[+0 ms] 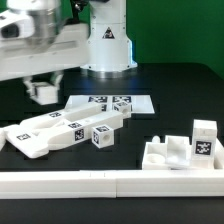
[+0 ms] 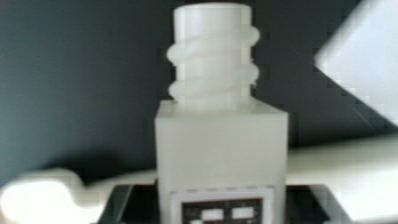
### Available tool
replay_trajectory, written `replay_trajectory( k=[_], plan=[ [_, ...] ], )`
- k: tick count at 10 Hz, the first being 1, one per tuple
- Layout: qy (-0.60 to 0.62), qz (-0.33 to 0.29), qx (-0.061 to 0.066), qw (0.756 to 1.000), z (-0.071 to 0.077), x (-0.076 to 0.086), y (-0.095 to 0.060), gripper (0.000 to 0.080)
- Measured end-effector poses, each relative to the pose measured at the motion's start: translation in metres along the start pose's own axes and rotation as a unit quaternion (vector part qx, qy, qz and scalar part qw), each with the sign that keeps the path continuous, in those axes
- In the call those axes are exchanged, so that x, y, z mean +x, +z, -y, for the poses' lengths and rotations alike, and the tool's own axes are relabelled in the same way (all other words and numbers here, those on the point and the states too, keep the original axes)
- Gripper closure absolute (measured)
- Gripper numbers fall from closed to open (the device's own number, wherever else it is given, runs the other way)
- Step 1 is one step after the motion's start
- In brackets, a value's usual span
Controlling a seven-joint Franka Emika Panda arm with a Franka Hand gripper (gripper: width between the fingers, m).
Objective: Assemble chair
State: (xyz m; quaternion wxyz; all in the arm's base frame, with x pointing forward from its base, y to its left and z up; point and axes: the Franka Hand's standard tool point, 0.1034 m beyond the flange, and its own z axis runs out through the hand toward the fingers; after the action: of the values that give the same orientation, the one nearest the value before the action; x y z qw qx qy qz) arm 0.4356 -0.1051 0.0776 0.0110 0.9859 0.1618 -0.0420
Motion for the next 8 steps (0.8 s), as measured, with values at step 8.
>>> replay_trajectory(
  k=[8],
  plan=[
    [0.202,0.003,0.019,0.979,0.069,0.063,-0.015,0.0518]
  ],
)
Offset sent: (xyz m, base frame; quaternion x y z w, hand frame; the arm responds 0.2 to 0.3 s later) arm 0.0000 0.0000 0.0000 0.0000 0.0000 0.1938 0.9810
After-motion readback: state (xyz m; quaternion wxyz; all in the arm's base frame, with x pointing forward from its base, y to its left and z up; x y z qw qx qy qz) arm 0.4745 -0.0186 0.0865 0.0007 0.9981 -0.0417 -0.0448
